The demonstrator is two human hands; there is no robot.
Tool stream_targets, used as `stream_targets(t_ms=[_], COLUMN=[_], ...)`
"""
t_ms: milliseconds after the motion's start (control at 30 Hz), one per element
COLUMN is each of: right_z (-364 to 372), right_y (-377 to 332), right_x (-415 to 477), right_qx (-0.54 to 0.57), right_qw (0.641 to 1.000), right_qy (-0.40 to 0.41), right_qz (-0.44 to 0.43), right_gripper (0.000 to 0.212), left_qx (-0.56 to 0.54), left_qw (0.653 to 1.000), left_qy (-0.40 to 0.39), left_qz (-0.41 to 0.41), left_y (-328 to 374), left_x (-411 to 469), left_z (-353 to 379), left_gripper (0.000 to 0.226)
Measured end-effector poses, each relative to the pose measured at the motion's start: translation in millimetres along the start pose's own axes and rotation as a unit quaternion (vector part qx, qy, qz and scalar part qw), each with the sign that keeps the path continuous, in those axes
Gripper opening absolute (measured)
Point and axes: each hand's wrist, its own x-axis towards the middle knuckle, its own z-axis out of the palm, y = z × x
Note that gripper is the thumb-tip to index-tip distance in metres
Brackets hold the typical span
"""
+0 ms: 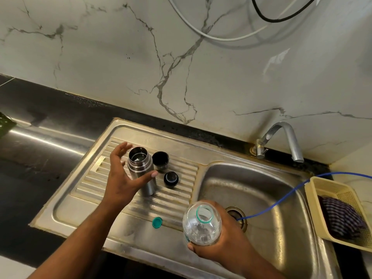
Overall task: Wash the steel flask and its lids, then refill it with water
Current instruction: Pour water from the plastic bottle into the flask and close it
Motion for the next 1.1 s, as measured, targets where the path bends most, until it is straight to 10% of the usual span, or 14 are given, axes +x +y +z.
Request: stream_targets(t_ms=[200, 467, 733, 933, 1100], right_z=[-0.3, -4.2, -12.7, -24.1, -36.3], right_y=[6.5, 14.6, 20.5, 23.4, 27.5], right_x=[-1.6, -1.1, 6.3, 15.8, 16.6], right_qx=[0.014, 0.012, 0.051, 0.049, 0.036], right_qw=[1.0, 1.0, 0.997, 0.997, 0.997], right_qy=[0.012, 0.013, 0.025, 0.032, 0.043], right_qz=[0.006, 0.017, 0.047, 0.054, 0.061], right_gripper=[0.079, 0.081, 0.084, 0.086, 0.079], left_qx=[0.069, 0.229, 0.223, -0.02, -0.378], left_qw=[0.99, 0.961, 0.96, 0.977, 0.877], left_qy=[0.125, -0.157, -0.168, -0.132, -0.187], left_qz=[0.014, 0.0, -0.025, -0.165, -0.231], left_y=[-24.8, -79.9, -78.9, -10.7, 50.8], left_x=[-73.5, -113.4, -104.2, -104.0, -95.2], left_z=[17.0, 63.4, 67.6, 87.4, 100.6], left_gripper=[0.056, 0.047, 0.026, 0.012, 0.071])
